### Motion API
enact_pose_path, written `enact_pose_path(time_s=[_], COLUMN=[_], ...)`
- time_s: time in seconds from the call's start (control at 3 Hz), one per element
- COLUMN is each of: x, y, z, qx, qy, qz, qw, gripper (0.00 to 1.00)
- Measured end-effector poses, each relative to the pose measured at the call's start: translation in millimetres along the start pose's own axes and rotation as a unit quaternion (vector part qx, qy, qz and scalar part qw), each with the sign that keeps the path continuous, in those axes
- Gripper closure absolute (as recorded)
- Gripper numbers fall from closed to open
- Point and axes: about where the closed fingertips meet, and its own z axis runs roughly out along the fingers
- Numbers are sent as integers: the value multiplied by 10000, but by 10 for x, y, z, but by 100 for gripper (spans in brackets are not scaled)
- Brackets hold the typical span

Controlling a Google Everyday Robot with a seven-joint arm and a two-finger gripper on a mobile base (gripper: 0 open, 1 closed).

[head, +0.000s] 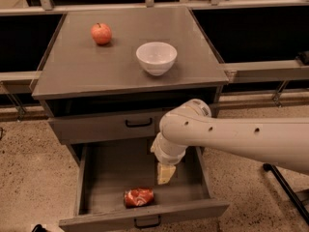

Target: Pick coke can from middle drawer and place on counter

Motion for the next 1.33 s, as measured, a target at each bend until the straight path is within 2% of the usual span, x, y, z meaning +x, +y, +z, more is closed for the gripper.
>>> enact_pose_path(time_s=[0.33,0.67,1.33], x=[-34,-183,-292], y=[36,139,140], z=[362,784,1480], qx=[-135,-304,-404], qy=[-199,-382,-655], qz=[-24,-235,-413], qw=[9997,9985,9962], gripper=[30,30,34])
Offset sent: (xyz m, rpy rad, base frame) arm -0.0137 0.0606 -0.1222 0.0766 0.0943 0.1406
